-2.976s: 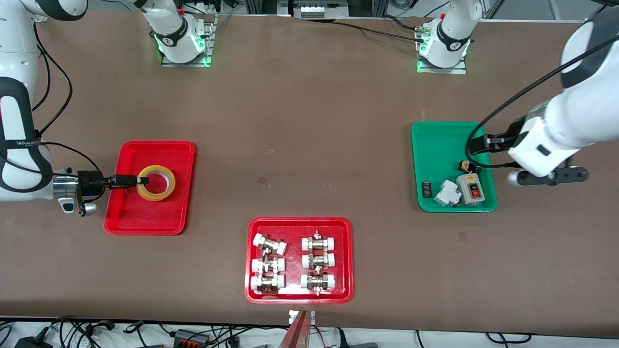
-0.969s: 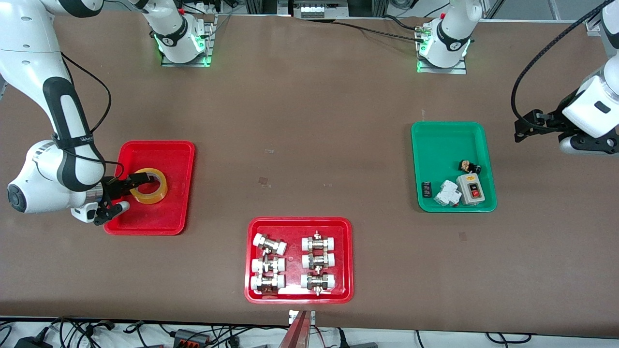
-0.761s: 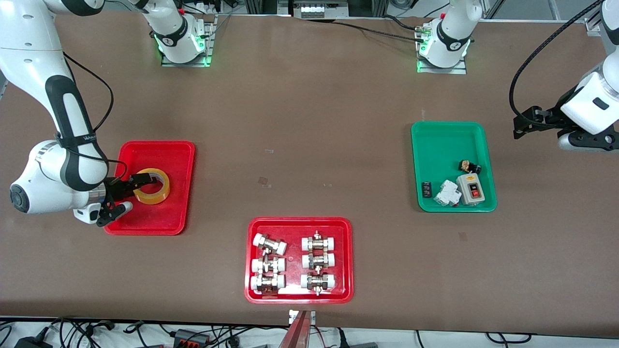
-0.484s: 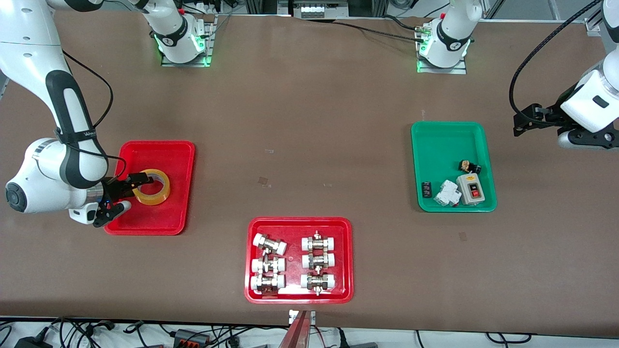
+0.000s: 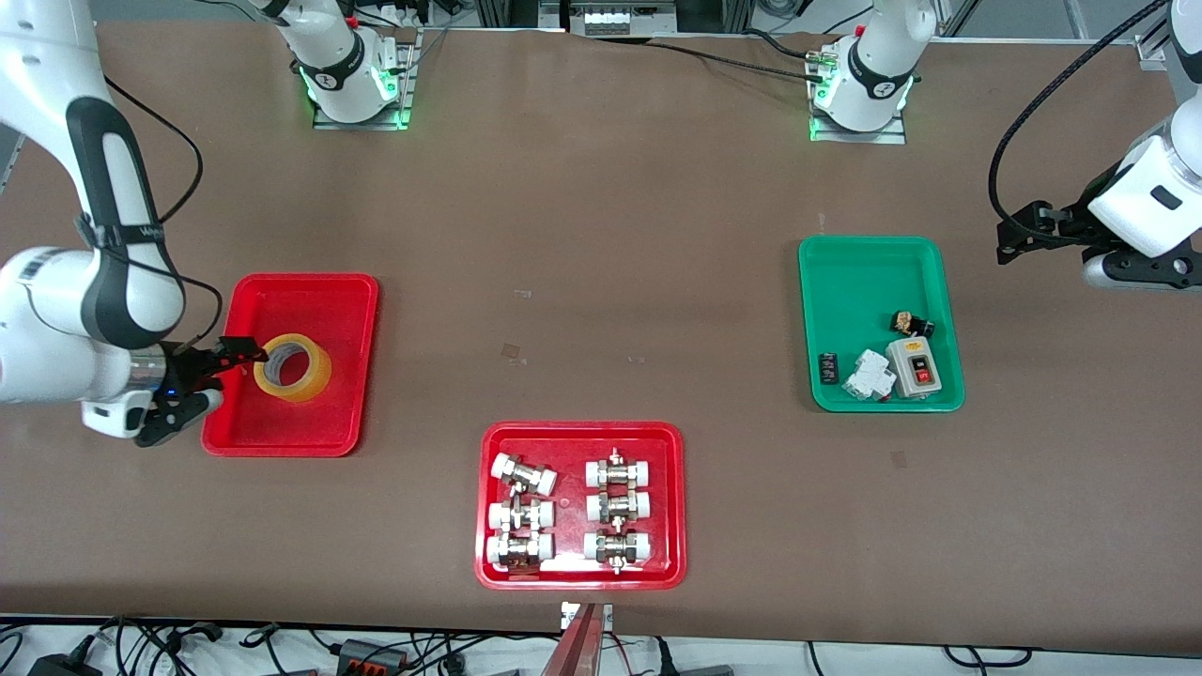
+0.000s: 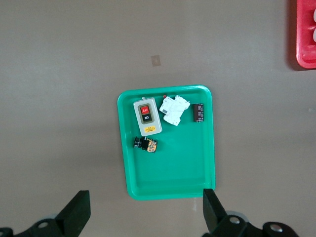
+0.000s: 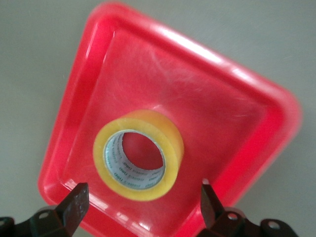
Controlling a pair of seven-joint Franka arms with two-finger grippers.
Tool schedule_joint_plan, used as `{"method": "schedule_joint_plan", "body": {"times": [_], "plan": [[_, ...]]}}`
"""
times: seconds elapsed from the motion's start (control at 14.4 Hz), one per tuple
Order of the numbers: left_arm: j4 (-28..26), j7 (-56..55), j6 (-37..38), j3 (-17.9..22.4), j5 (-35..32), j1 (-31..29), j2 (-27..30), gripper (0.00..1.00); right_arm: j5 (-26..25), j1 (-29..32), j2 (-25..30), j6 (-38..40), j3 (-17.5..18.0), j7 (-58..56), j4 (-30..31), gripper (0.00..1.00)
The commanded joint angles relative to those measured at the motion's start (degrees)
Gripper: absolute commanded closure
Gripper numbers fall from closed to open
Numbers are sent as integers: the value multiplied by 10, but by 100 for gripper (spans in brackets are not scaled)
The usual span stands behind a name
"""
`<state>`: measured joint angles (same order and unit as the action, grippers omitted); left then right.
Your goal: Left arm passes tape to right arm into tray
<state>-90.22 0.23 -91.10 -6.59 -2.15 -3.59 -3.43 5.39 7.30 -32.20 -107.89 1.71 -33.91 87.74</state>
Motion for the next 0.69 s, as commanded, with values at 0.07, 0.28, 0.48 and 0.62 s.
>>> {"method": "schedule_joint_plan", "body": {"times": [0.07, 0.28, 0.48, 0.62], "plan": [[-8, 4, -6, 0, 17, 0, 11, 0, -21, -34, 84, 64, 2, 215, -1, 0], [-8, 6, -6, 0, 18, -4, 11, 0, -26, -35, 127, 132, 3, 283, -29, 0], [-7, 7, -6, 0, 18, -3, 11, 0, -34, -26, 130, 217, -1, 278, -106, 0], [-7, 7, -6, 0, 19, -4, 11, 0, -35, -19, 129, 231, -2, 293, -123, 0]]}}
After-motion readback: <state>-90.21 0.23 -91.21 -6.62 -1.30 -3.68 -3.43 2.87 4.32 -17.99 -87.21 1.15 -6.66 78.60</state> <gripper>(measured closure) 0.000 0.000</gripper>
